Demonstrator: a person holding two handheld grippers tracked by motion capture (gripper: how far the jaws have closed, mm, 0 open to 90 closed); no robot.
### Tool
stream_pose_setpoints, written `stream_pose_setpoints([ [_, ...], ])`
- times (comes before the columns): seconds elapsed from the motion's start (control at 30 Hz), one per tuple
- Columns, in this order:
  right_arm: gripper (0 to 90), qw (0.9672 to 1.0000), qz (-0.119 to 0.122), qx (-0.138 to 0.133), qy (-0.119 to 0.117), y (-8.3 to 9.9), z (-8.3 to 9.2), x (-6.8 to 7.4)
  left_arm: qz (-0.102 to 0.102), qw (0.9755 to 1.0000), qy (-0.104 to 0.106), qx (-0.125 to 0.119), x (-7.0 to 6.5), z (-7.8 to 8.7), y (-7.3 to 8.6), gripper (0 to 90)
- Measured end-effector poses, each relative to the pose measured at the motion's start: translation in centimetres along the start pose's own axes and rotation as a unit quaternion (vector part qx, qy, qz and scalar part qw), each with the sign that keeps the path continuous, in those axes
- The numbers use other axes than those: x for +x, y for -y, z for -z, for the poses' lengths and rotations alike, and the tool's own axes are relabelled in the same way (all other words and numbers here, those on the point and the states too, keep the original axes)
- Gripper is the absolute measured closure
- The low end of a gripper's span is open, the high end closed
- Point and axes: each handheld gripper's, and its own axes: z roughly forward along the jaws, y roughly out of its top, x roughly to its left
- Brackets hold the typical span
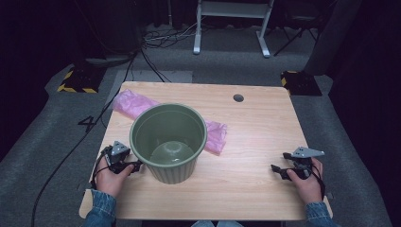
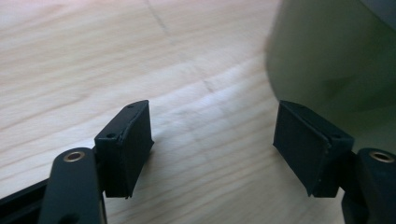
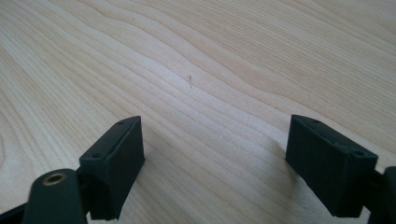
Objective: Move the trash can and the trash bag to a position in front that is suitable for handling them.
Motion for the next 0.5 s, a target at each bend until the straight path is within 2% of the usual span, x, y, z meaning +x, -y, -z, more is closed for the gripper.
stream_pose_setpoints([
  [0.03, 19.3, 1.0, 0.0, 0.0, 0.0, 0.0, 0.0, 0.0, -0.003, 1.0, -0.004, -0.003, 0.2, 0.3, -0.1, 27.4],
  [0.07, 19.3, 1.0, 0.0, 0.0, -0.001, 0.0, 0.0, 0.0, 0.003, 0.9998, -0.003, -0.018, 0.3, 0.5, -0.3, 27.2],
  [0.23, 19.3, 1.0, -0.001, 0.0, -0.001, 0.0, 0.0, 0.0, -0.004, 0.9995, -0.001, -0.032, 0.6, 0.6, -1.2, 25.4],
  [0.27, 19.3, 1.0, -0.001, 0.0, -0.001, 0.0, 0.0, 0.0, 0.001, 0.9991, -0.002, -0.042, 0.8, 0.6, -1.4, 25.1],
  [0.33, 19.4, 1.0, -0.001, 0.0, -0.001, 0.0, 0.0, 0.0, 0.026, 0.997, 0.001, -0.072, 1.1, 0.6, -1.9, 24.4],
  [0.37, 19.4, 1.0, -0.002, -0.001, -0.001, 0.0, 0.0, 0.0, 0.032, 0.9964, -0.003, -0.079, 1.3, 0.5, -2.1, 24.7],
  [0.43, 19.4, 1.0, -0.002, 0.0, -0.002, 0.0, 0.0, 0.0, 0.032, 0.9958, -0.011, -0.085, 1.7, 0.3, -2.5, 24.6],
  [0.5, 19.4, 1.0, -0.002, 0.0, -0.001, 0.0, 0.0, 0.0, 0.03, 0.9951, -0.006, -0.094, 2.1, -0.1, -2.9, 25.1],
])
